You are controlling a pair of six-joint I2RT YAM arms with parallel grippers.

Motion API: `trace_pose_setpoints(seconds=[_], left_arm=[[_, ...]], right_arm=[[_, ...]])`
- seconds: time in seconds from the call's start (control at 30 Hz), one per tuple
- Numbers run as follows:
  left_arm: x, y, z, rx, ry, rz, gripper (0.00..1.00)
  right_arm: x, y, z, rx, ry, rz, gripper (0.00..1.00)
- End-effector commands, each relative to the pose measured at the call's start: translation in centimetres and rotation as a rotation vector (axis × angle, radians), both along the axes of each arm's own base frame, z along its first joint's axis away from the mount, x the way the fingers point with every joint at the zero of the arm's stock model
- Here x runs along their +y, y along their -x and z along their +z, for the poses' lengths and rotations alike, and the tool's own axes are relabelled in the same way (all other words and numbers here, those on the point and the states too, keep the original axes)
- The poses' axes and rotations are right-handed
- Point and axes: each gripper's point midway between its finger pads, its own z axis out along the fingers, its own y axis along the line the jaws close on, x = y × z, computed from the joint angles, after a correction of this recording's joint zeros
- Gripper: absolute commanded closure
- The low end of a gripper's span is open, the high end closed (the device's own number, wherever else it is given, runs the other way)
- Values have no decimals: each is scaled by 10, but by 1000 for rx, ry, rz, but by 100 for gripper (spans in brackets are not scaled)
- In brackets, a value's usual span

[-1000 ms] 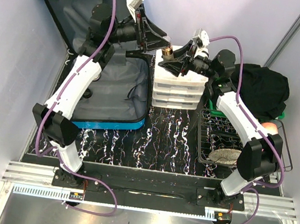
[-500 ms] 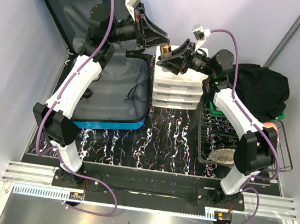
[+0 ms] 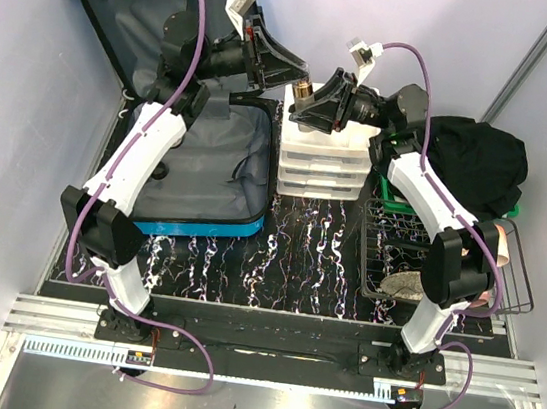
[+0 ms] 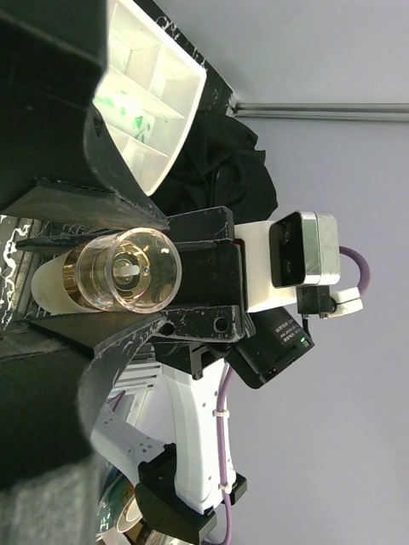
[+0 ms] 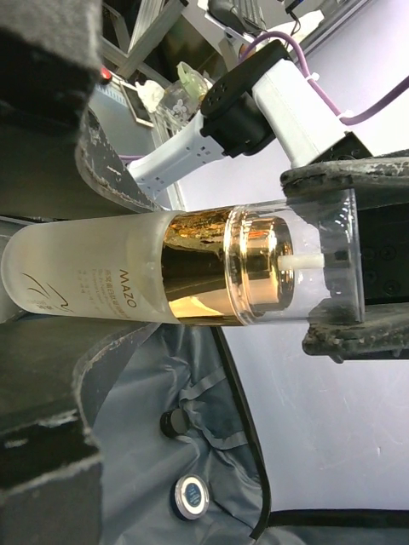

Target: Open, take out, and arrange the luggage

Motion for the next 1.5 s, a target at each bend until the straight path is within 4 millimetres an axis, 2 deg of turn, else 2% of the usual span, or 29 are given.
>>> trace_pose_setpoints(seconds=[0.0, 0.1, 0.17, 0.2, 0.23, 0.27, 0.33, 0.37, 0.43, 0.47, 0.57, 0.7, 0.77, 0.8, 0.87, 1.03, 1.2, 1.23, 1.3, 1.33, 1.47], left_arm=[[-14, 29, -44, 123, -91, -185, 100], [-14, 24, -39, 115, -79, -159, 100], [-12, 18, -25, 66, -66, -114, 100], [-12, 12, -26, 79, -75, -96, 100], [-11, 8, -12, 21, -66, -62, 100], [-10, 5, -7, 8, -63, -49, 100], [-8, 0, 5, -33, -49, -19, 100], [-7, -2, 9, -50, -45, -9, 100], [-6, -7, 18, -99, -37, 25, 100], [-4, -12, 19, -113, -35, 46, 100], [2, -32, 23, -161, -27, 135, 100], [6, -58, 31, -256, -12, 249, 100], [6, -78, 25, -268, -3, 310, 100], [5, -82, 30, -302, 19, 327, 100], [1, -98, 24, -322, 28, 368, 100], [-12, -121, 26, -419, 102, 440, 100], [-37, -131, 20, -483, 155, 448, 100], [-42, -139, 9, -476, 146, 452, 100], [-50, -140, 7, -488, 152, 448, 100], [-54, -148, -3, -480, 144, 455, 100], [-67, -157, -17, -502, 120, 477, 100]], right_arm=[[-16, 21, 91, -252, -183, -83, 100], [-16, 16, 86, -292, -160, -122, 100], [-16, 12, 76, -298, -129, -146, 100], [-16, 10, 72, -300, -119, -153, 100], [-15, 7, 65, -282, -101, -162, 100], [-16, 7, 60, -299, -90, -173, 94], [-16, 2, 51, -283, -70, -190, 66], [-17, -1, 48, -294, -60, -207, 36], [-20, -11, 41, -270, -41, -248, 22], [-24, -15, 40, -283, -34, -274, 10], [-39, -37, 32, -281, -1, -379, 0], [-68, -64, 21, -283, 55, -531, 0], [-86, -77, 15, -272, 90, -617, 0], [-91, -81, 13, -274, 101, -642, 0], [-103, -86, 11, -280, 121, -693, 0], [-134, -101, 3, -272, 183, -826, 0], [-151, -101, 0, -268, 213, -876, 0], [-155, -101, 1, -265, 216, -889, 0], [-158, -101, -2, -270, 231, -901, 0], [-159, -101, -2, -273, 234, -910, 0], [-166, -102, -3, -270, 245, -925, 0]])
